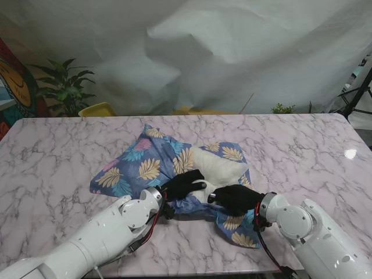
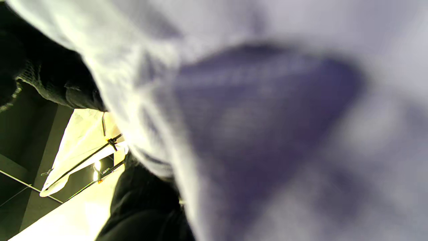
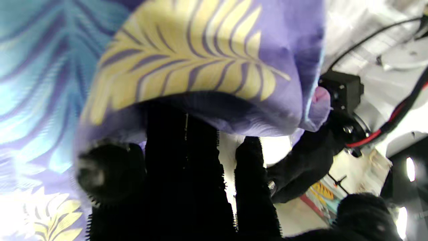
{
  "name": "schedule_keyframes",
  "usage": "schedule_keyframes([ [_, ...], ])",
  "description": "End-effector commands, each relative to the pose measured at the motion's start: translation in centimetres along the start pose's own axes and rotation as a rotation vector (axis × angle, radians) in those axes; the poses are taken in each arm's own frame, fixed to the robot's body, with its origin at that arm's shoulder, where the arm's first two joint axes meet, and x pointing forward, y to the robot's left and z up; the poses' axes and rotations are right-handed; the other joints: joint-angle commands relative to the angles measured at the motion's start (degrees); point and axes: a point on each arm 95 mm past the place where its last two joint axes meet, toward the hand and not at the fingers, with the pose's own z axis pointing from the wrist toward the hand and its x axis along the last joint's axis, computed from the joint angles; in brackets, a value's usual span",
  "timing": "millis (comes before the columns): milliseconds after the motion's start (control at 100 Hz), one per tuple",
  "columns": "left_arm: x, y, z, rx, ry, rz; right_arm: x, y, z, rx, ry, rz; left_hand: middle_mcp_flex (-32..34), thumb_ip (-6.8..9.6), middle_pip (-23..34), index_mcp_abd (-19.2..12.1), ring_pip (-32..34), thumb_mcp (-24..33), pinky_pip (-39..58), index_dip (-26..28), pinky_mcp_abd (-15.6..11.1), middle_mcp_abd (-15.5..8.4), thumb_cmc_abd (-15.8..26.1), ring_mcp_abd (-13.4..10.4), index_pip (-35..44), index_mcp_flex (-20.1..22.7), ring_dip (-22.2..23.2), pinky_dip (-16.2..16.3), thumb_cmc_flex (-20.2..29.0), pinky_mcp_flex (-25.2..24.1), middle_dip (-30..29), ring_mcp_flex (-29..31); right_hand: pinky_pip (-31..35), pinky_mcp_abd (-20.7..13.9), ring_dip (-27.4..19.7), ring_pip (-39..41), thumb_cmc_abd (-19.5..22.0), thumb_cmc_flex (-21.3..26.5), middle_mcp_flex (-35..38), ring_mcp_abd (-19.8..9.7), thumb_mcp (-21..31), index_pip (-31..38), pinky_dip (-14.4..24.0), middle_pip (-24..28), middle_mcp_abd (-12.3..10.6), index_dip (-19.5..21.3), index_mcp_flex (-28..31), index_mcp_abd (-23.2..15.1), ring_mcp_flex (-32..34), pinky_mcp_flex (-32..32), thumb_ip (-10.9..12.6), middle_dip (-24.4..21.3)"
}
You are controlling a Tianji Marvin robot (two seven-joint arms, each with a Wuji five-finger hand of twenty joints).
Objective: Put a pillowcase on a pillow
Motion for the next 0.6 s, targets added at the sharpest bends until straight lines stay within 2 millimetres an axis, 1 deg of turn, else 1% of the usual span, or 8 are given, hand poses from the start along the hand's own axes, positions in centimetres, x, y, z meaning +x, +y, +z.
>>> schedule_keyframes([
  [0,-3.6,1.8,-2.4,-0.06,-0.114,0.002,-1.6,-0.3,-1.1,0.07,-0.049,-0.032,3.8,2.51,4.8,4.9,-1.4,5.8,-1.6,1.9,5.8,1.0,4.9,3.1,4.4,0.3,-0.9,-1.2,5.5,-2.1,1.5,1.2,8.7,-10.3,5.9,30.9,1.8,0.8,4.7,3.7,-2.3,7.0,4.7,2.0,-1.6,2.5,8.3,6.0,7.7,4.4,0.9,0.7],
  [90,-3.6,1.8,-2.4,-0.061,-0.113,0.003,-1.9,0.6,-1.5,0.126,-0.066,-0.139,3.9,2.51,4.8,4.8,-1.4,5.8,-1.6,1.9,5.6,0.9,4.9,3.1,4.4,0.3,-0.9,-1.2,5.5,-2.0,1.5,1.2,15.9,-24.2,8.2,43.7,2.9,0.4,12.1,0.5,-2.1,10.3,9.7,2.1,-3.6,3.8,14.7,2.9,8.1,6.6,1.2,1.0],
  [150,-3.6,1.8,-2.4,-0.063,-0.113,0.004,-1.9,1.1,-1.7,0.168,-0.072,-0.215,3.8,2.52,4.8,4.9,-1.4,5.8,-1.6,1.9,5.6,1.0,4.9,3.0,4.4,0.3,-0.9,-1.2,5.5,-2.0,1.5,1.2,18.6,-30.9,9.1,48.8,4.3,-0.4,16.3,-3.2,-1.9,12.2,12.5,1.3,-5.6,4.6,18.5,-0.1,8.4,7.6,1.3,0.7],
  [300,-3.6,1.9,-2.4,-0.067,-0.112,0.009,-1.2,2.2,-2.2,0.242,-0.126,-0.453,3.8,2.53,4.8,4.8,-1.4,5.8,-1.6,1.9,5.6,0.9,5.0,3.0,4.5,0.3,-0.9,-1.2,5.5,-2.0,1.5,1.2,21.2,-39.7,14.5,59.2,7.2,-2.0,26.5,-11.5,-1.5,16.2,18.4,-0.6,-11.0,6.2,26.2,-6.4,8.6,9.0,1.7,0.3],
  [360,-3.6,1.9,-2.4,-0.067,-0.111,0.011,-1.0,2.4,-2.2,0.262,-0.134,-0.484,3.8,2.52,4.8,4.8,-1.4,5.8,-1.6,1.9,5.5,0.9,4.9,2.9,4.4,0.3,-0.9,-1.2,5.5,-2.0,1.5,1.2,22.1,-41.0,16.1,61.5,7.7,-2.2,29.1,-12.6,-1.3,16.5,20.2,-0.9,-11.8,5.9,27.9,-7.1,8.7,9.3,1.7,0.4],
  [430,-3.6,1.8,-2.3,-0.066,-0.112,0.011,-0.9,2.3,-2.1,0.265,-0.123,-0.477,3.8,2.52,4.8,4.9,-1.4,5.8,-1.6,1.9,5.4,0.9,4.9,2.9,4.5,0.3,-0.9,-1.3,5.5,-1.9,1.5,1.2,21.6,-40.3,16.2,61.0,7.8,-2.5,29.3,-12.2,-1.3,15.9,20.9,-1.6,-11.9,5.2,28.1,-7.4,8.7,9.2,1.8,0.7],
  [510,-3.6,1.9,-2.4,-0.065,-0.112,0.01,-0.9,2.2,-2.0,0.244,-0.094,-0.495,3.8,2.54,4.8,4.8,-1.4,5.8,-1.6,1.9,5.4,0.9,5.0,2.9,4.5,0.3,-0.9,-1.3,5.5,-2.0,1.5,1.2,18.0,-37.6,14.2,55.7,8.4,-3.5,25.2,-11.5,-1.1,11.7,19.1,-3.0,-12.7,3.1,22.7,-7.5,8.7,8.4,1.8,2.1],
  [590,-3.6,1.9,-2.4,-0.066,-0.113,0.009,-1.0,2.1,-1.8,0.209,-0.062,-0.499,3.8,2.52,4.8,4.8,-1.4,5.8,-1.6,1.9,5.5,0.8,4.9,2.9,4.5,0.3,-0.9,-1.3,5.5,-2.0,1.5,1.2,14.9,-35.7,12.5,51.5,9.5,-5.0,20.0,-11.2,-1.0,6.9,16.6,-1.7,-13.0,0.5,15.3,-6.0,8.8,7.7,1.9,4.6],
])
